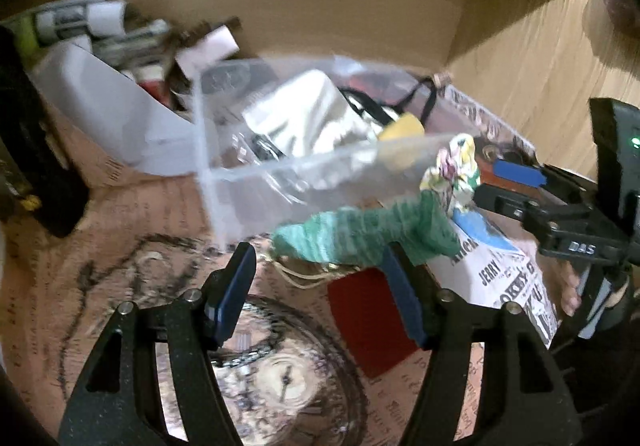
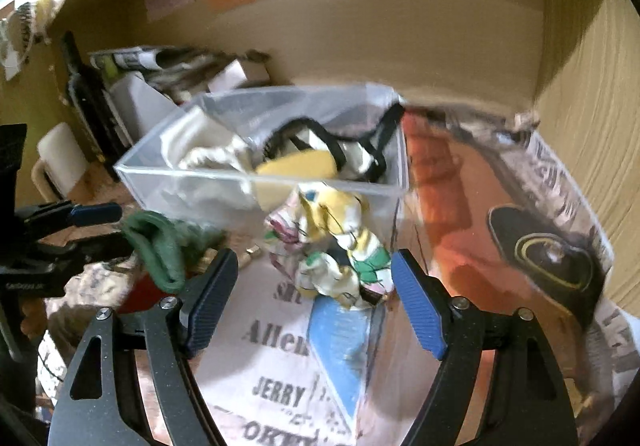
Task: Organize soft objects
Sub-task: 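Grasp the floral cloth with the right tool while the left tool grasps the green sock, then lift the floral cloth into the box with the right tool while the left tool drops the sock in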
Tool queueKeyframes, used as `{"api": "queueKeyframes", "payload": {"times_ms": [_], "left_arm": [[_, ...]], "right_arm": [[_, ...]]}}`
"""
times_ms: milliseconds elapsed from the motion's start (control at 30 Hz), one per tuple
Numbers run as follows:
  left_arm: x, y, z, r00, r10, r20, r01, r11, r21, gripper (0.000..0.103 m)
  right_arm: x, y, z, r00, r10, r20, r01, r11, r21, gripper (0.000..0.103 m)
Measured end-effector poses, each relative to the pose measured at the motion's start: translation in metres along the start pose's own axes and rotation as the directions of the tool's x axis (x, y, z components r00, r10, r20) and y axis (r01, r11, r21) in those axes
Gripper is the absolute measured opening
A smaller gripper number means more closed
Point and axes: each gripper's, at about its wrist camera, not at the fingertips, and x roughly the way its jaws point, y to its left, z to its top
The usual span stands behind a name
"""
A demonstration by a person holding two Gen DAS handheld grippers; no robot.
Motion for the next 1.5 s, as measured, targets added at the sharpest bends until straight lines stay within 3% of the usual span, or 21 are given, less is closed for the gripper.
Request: {"api": "queueKeyframes", "payload": {"times_ms": [133,300,367,533,567,733,900,1033,1233,1500], "left_arm": [[0.014,-0.011,0.005,1.0,-0.008,-0.019,0.008,1.0,0.029,0.066],[0.028,-0.022,0.011,0.999,-0.012,-0.036,0.013,0.999,0.049,0.076],[0.033,-0.023,0.013,0.999,-0.016,-0.044,0.018,0.999,0.048,0.077],[0.042,-0.025,0.016,0.999,-0.02,-0.044,0.021,1.0,0.023,0.077],[0.043,-0.026,0.016,0.999,-0.02,-0.036,0.021,1.0,0.017,0.076],[0.042,-0.028,0.016,1.0,-0.016,-0.016,0.016,1.0,0.014,0.056],[0.037,-0.028,0.014,1.0,-0.03,0.002,0.03,1.0,0.01,0.034],[0.028,-0.03,0.012,0.999,-0.036,0.016,0.036,0.999,0.012,0.022],[0.001,-0.035,0.012,0.996,-0.044,0.081,0.042,0.999,0.025,0.016],[-0.04,-0.046,0.024,0.979,-0.038,0.202,0.028,0.998,0.052,0.015]], "right_arm": [[0.015,-0.008,0.0,0.999,-0.014,-0.048,0.014,1.0,0.012,0.077],[0.03,-0.011,-0.004,0.995,0.013,-0.101,-0.013,1.0,0.0,0.076],[0.031,-0.009,-0.005,0.994,0.018,-0.108,-0.019,1.0,-0.011,0.066],[0.035,-0.005,-0.01,0.992,0.041,-0.123,-0.045,0.999,-0.027,0.032],[0.034,-0.004,-0.01,0.992,0.047,-0.12,-0.051,0.998,-0.027,0.029],[0.026,0.0,-0.015,0.995,0.049,-0.092,-0.053,0.998,-0.035,0.019],[0.011,-0.002,-0.015,0.998,0.056,-0.042,-0.057,0.998,-0.022,0.017],[-0.005,-0.002,-0.012,0.998,0.059,0.001,-0.059,0.998,-0.02,0.017],[-0.03,-0.001,-0.005,0.995,0.062,0.075,-0.06,0.998,-0.023,0.017],[-0.054,0.004,0.008,0.985,0.059,0.162,-0.054,0.998,-0.038,0.017]]}}
